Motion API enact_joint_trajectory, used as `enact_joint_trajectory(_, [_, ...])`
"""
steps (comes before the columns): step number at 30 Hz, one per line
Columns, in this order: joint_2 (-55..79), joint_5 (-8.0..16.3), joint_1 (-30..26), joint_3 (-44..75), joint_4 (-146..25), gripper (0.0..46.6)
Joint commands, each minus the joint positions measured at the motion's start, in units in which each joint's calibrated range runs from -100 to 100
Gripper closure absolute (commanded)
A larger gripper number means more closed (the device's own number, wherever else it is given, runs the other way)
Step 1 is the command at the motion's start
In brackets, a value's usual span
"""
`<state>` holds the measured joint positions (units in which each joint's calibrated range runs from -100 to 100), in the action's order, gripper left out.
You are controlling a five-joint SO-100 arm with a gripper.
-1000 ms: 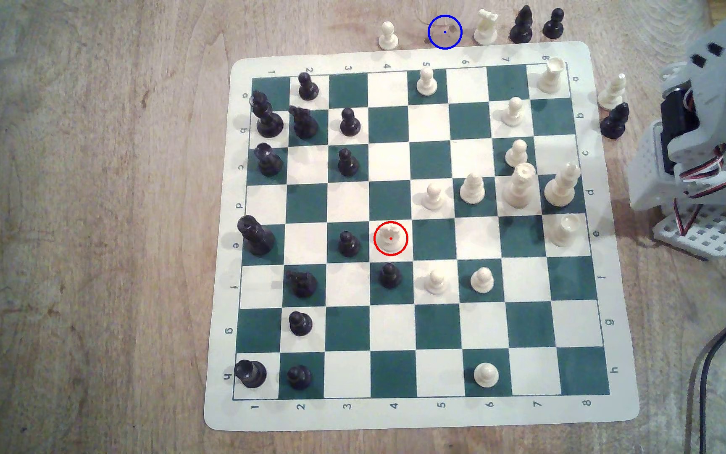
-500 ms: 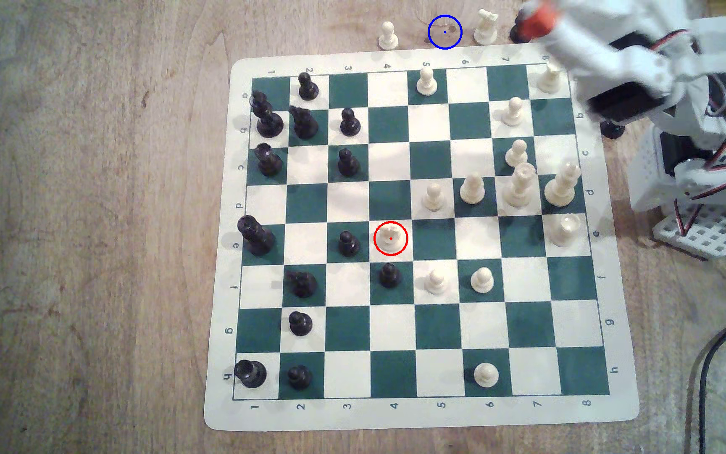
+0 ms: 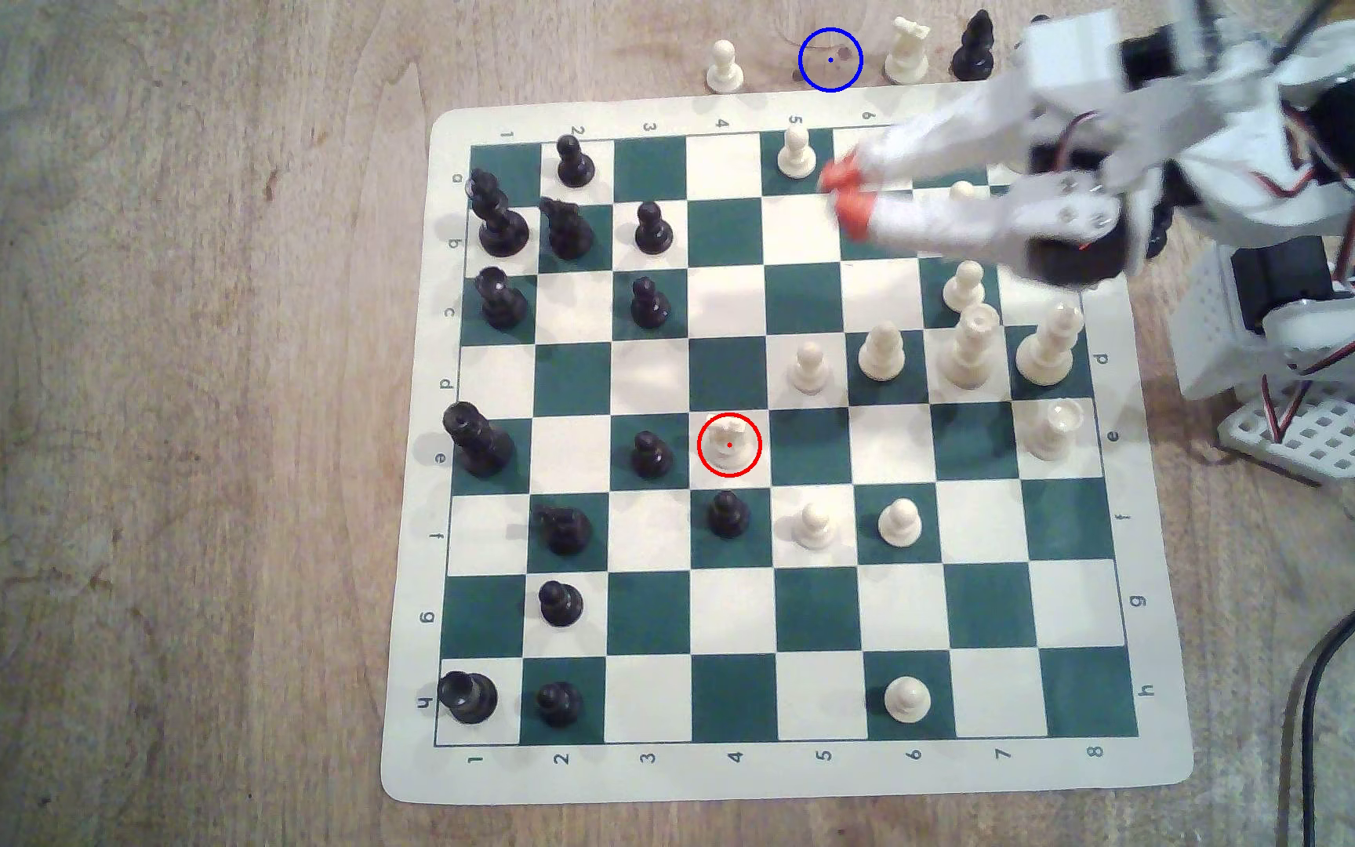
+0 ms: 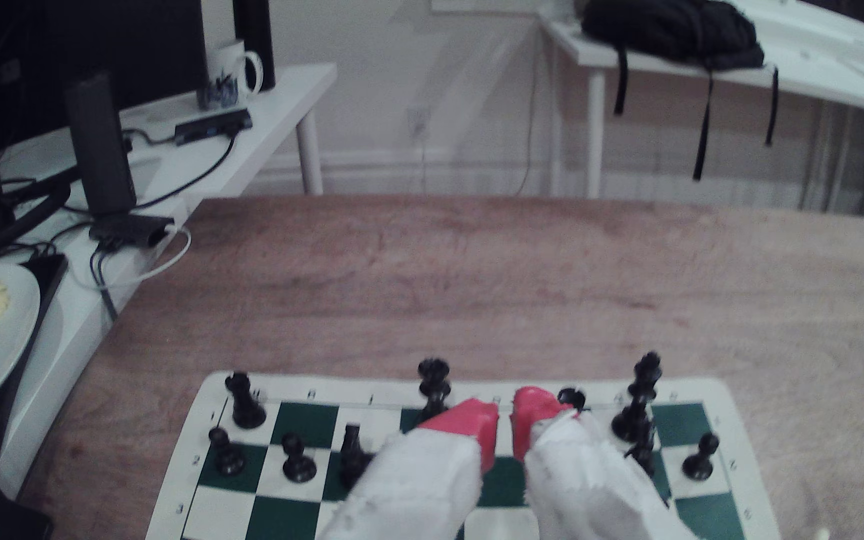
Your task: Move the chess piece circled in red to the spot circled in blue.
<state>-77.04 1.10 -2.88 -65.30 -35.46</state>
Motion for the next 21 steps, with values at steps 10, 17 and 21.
enact_joint_trajectory(10, [28.82, 7.13, -6.24, 34.38, -15.81, 46.4])
enact_joint_trajectory(17, [40.54, 10.94, -7.02, 41.00, -23.10, 44.6])
enact_joint_trajectory(21, [47.76, 11.72, -7.02, 46.17, -25.88, 40.7])
